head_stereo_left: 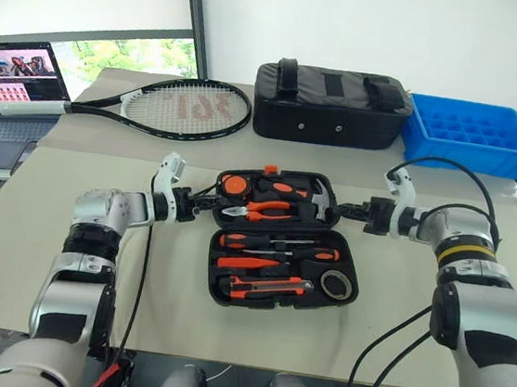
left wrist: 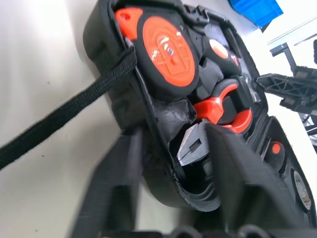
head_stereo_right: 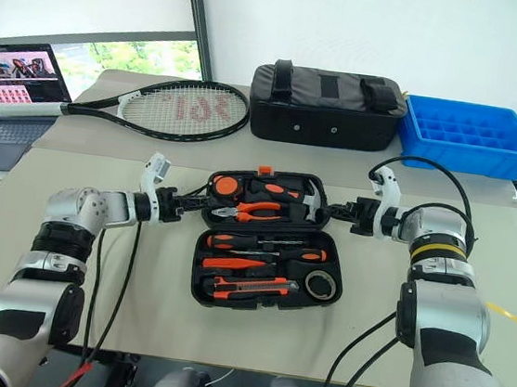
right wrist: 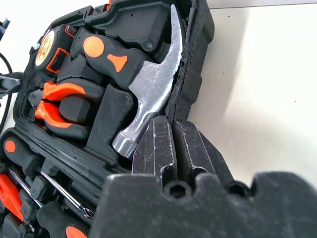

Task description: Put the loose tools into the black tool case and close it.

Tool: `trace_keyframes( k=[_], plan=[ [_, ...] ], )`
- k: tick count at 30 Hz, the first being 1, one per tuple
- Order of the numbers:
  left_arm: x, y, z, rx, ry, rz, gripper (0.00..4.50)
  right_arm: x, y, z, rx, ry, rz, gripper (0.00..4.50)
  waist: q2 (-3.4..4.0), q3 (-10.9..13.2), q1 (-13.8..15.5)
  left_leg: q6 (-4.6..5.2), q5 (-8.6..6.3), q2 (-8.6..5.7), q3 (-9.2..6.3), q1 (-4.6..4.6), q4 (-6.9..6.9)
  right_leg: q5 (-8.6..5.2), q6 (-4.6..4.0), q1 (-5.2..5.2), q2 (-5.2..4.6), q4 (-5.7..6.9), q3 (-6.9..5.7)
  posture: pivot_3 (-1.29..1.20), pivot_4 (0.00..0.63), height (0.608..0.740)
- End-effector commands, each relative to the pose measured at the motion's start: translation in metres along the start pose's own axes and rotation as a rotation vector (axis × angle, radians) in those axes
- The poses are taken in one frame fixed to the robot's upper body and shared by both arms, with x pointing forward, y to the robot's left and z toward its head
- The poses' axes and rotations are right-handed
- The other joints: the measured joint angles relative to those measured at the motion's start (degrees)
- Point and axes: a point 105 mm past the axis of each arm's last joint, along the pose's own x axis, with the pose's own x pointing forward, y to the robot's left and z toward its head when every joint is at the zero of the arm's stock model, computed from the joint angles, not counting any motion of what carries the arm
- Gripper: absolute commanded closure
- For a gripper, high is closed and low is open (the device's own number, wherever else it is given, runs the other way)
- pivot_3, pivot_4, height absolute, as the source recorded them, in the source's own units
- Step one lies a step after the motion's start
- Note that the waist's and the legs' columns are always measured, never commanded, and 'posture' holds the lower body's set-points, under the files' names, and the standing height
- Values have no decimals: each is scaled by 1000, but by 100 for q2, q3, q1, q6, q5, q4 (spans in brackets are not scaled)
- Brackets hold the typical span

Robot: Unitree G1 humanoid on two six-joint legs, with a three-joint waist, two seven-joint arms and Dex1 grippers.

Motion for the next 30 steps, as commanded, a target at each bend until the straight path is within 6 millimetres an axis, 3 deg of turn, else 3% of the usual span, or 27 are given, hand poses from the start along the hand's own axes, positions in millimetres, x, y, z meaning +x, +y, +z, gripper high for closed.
trace_keyframes(
  k=[1,9,18,23,30],
  plan=[
    [7,-11,9,39,-24,-40,4314,-3,10,21,-58,-65,42,4500,2,-1,11,0,0,0,0,0,0,0,0,0,0,0,0,0,150,708],
    [9,-14,18,101,-78,-49,4465,-8,12,26,-60,-87,52,4500,3,-2,61,-6,3,-2,0,1,3,0,1,3,-2,-1,0,0,150,708],
    [12,-20,57,349,-214,-11,4465,-21,12,41,-125,-235,28,4500,2,-1,77,-20,12,-2,0,-7,0,0,1,-2,-1,-4,0,0,150,708],
    [13,-27,72,515,-266,-2,4465,-33,13,42,-219,-336,-5,4500,2,-1,86,-20,12,-2,-2,-20,-8,1,2,-7,-2,0,-2,0,150,708],
    [10,-34,71,806,-316,-9,4465,-46,27,31,-444,-442,-9,4500,3,-1,120,-22,14,-2,-5,-39,-41,3,3,-23,-3,-5,-9,0,150,708]
  ],
)
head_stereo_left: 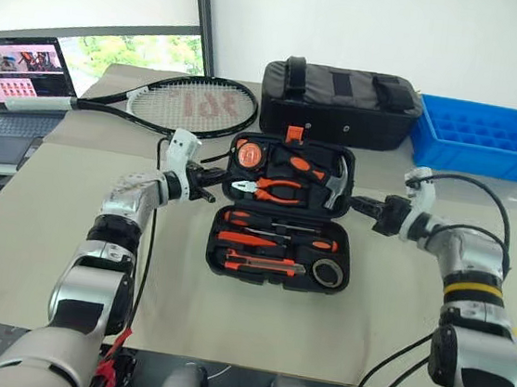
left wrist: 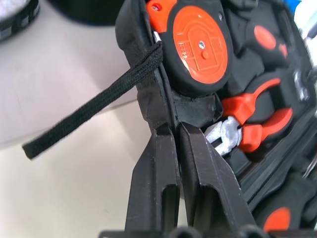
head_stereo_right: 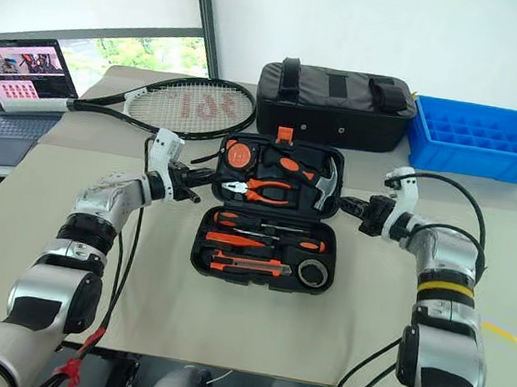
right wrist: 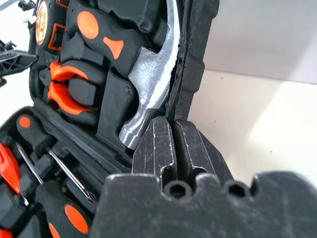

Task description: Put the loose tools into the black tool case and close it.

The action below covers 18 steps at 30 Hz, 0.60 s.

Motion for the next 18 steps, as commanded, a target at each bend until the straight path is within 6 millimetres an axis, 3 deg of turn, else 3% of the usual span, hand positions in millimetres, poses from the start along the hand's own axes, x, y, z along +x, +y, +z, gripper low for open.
trace_keyframes(
  k=[1,8,14,18],
  plan=[
    [-8,0,30,224,-119,4,4465,-12,16,34,-236,-168,39,4500,0,0,6,0,0,0,0,0,-3,0,0,-1,0,-1,-1,0,150,708],
    [-30,-2,3,546,-121,31,4465,-24,24,12,-652,-182,20,4500,1,-1,-3,1,0,0,2,10,-9,0,0,4,0,-3,1,0,150,708],
    [-49,-7,-21,798,-98,35,4465,-30,23,10,-877,-222,-9,4500,-1,1,-33,1,5,0,15,57,-7,-1,1,27,1,-15,22,0,150,708],
    [-61,-13,-37,900,-75,0,4465,-41,25,-9,-1088,-147,56,4500,-1,0,-24,5,8,-2,32,72,-3,-1,1,33,0,-4,47,0,150,708]
  ],
)
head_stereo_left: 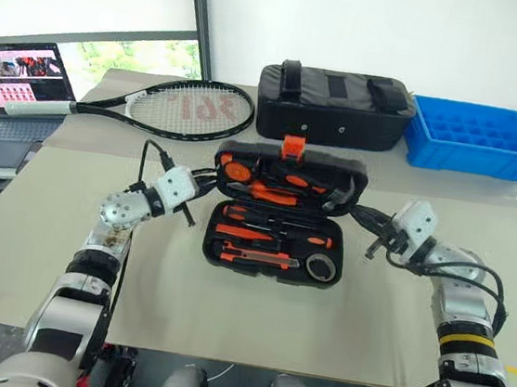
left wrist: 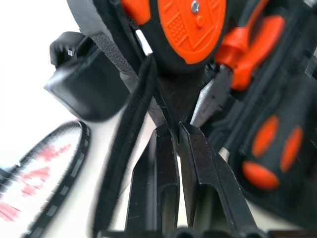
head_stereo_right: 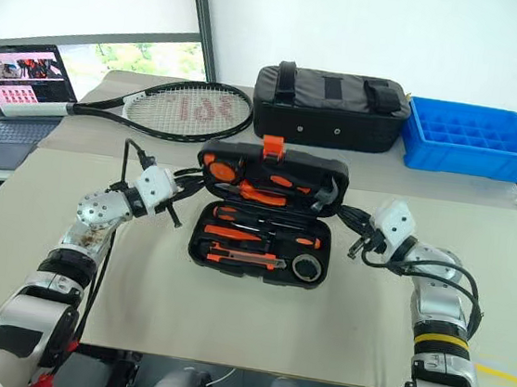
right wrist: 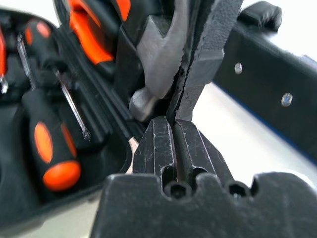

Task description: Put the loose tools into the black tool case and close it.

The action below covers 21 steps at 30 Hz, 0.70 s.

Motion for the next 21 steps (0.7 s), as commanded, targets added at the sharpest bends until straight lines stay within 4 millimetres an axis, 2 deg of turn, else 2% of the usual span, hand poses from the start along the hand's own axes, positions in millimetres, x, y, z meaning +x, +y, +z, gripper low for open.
trace_keyframes(
  k=[1,3,6,7,9,12,15,18,21],
  plan=[
    [-21,-8,-13,67,56,-30,4128,-20,-3,2,-194,5,20,4500,0,-1,6,0,0,0,2,0,0,0,0,1,0,0,2,0,150,708],
    [-30,-12,-15,102,67,-53,3487,-29,3,-4,-229,24,49,3766,1,-2,5,1,-1,1,7,3,1,0,0,4,-1,0,6,0,150,708],
    [-53,-14,-16,38,64,-54,2404,-52,5,-15,-161,71,32,2868,1,-3,4,7,-4,4,14,2,-5,0,0,4,-4,-1,10,0,150,708],
    [-66,-11,-18,0,78,-39,1970,-65,10,-19,-120,104,64,2479,1,-3,11,11,-7,10,18,2,-7,0,-1,4,-8,2,9,0,150,708],
    [-84,-7,-21,-70,111,-21,1270,-85,21,-21,-33,150,127,2473,-1,-2,33,11,-7,14,18,-3,-10,0,-1,3,-10,4,7,0,150,708],
    [-101,-8,-25,-169,154,-29,1270,-102,41,-13,120,180,212,2473,2,-4,38,11,-7,17,18,0,-9,0,-1,9,-17,3,6,0,150,708],
    [-107,-5,-26,-258,173,-22,1270,-110,68,3,299,199,316,2473,11,-9,22,11,-7,17,19,3,-7,-2,0,18,-17,1,8,0,150,708],
    [-84,6,-11,-374,111,-17,1270,-106,113,26,506,219,512,2473,-1,-10,3,9,-3,12,18,-2,5,-6,4,20,-7,9,8,0,150,708],
    [-58,10,11,-428,36,-79,1270,-91,134,34,559,216,591,2473,-43,-12,-9,23,13,17,7,2,6,-17,32,9,7,10,-1,0,150,708]
  ],
)
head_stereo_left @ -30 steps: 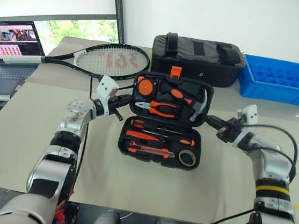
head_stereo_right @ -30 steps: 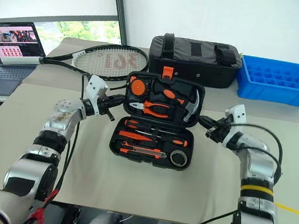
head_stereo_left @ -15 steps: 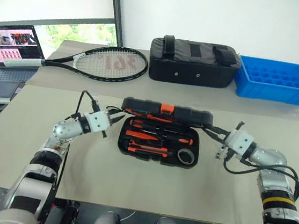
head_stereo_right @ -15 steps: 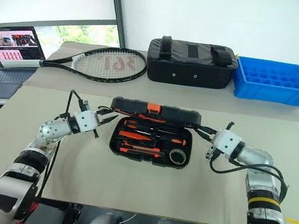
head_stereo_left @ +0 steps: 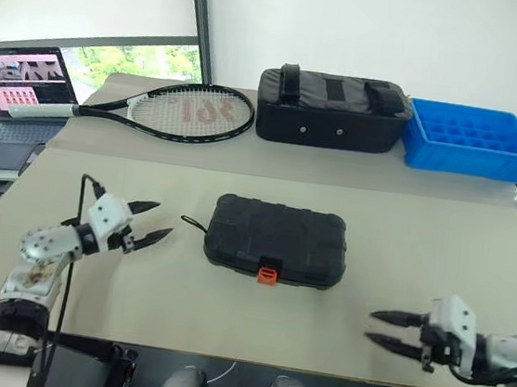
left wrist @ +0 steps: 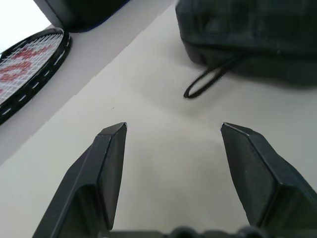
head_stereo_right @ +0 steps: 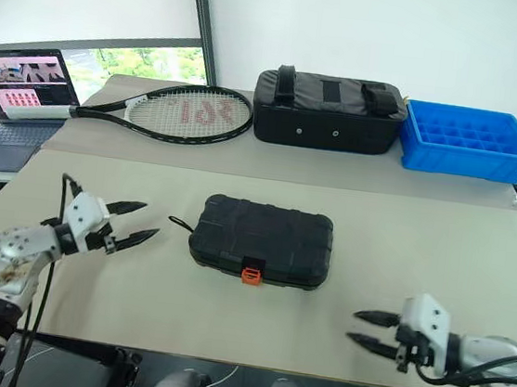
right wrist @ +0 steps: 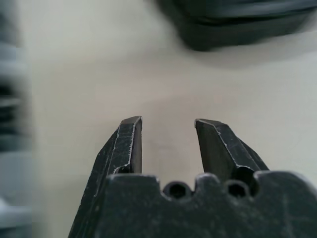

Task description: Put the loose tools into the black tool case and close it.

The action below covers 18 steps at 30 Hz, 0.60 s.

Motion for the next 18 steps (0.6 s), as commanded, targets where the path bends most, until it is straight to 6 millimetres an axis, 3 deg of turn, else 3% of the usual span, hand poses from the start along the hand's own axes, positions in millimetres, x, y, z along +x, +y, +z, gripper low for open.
trace_keyframes(
  k=[1,3,6,11,15,18],
  plan=[
    [28,1,48,-17,-118,-93,1270,27,10,14,27,-14,92,2473,-12,-1,-8,3,4,-3,-5,1,4,5,1,-1,5,-2,3,0,150,708],
    [46,-3,69,-6,-159,-163,1270,42,10,12,4,16,135,2473,-12,-1,-9,5,4,-7,-1,-2,4,4,2,-1,5,-3,16,0,150,708],
    [71,-12,91,67,-185,-264,1203,64,-15,23,-67,-11,71,1679,-22,4,30,6,5,-8,-10,-11,15,5,1,-11,9,-5,1,0,150,708],
    [99,-27,89,152,-151,-387,1203,61,-101,57,-141,-144,-259,35,-7,3,-16,13,1,-16,-6,-23,36,17,-8,-14,11,-12,20,0,150,708],
    [114,-33,73,210,-93,-425,1203,42,-153,72,-147,-195,-501,35,-4,5,3,14,1,-18,-6,-23,42,29,-24,-15,9,-7,22,0,150,708],
    [125,-33,72,188,-96,-413,1203,35,-162,73,-144,-198,-534,35,-5,5,41,17,-1,-18,-8,-27,38,31,-28,-16,10,-10,21,0,150,708]
  ],
)
